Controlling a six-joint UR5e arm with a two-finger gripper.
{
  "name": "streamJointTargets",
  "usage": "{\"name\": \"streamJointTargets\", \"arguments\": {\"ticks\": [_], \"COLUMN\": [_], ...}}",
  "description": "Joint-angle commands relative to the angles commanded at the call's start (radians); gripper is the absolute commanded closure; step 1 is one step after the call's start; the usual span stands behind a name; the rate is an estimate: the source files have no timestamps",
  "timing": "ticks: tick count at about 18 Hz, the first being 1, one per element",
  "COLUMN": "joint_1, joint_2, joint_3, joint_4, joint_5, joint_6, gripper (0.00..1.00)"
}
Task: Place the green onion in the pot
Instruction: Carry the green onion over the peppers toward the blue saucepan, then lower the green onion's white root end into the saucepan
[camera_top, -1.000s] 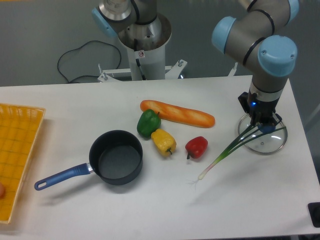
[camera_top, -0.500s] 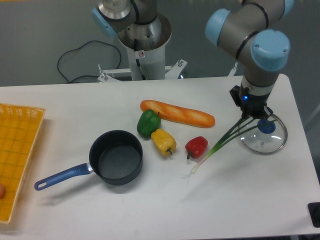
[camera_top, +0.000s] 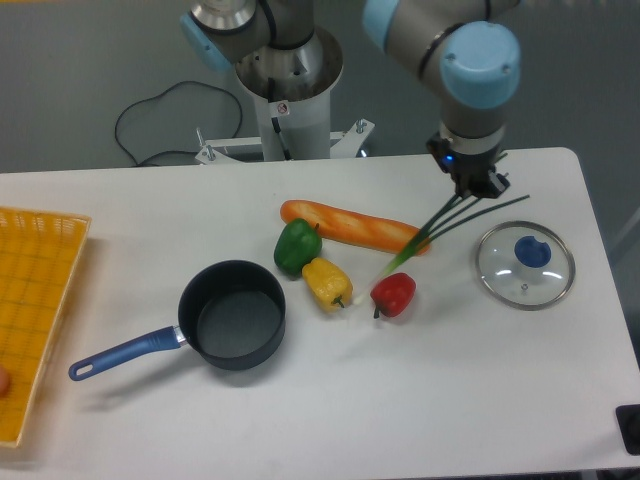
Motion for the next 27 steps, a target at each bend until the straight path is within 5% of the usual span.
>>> {"name": "streamJointTargets", "arguments": {"ticks": [5,12,27], "joint_1": [-0.087,-0.202,-0.379], "joint_2": [0.046,0.069,-0.001], "joint_3": [-0.051,-0.051,-0.065], "joint_4": [0.0,-0.072,-0.101], "joint_5": [0.0,0.026,0.116], "joint_6": [-0.095,-0.221,-0.509], "gripper": [0.89,0.89,0.89]}}
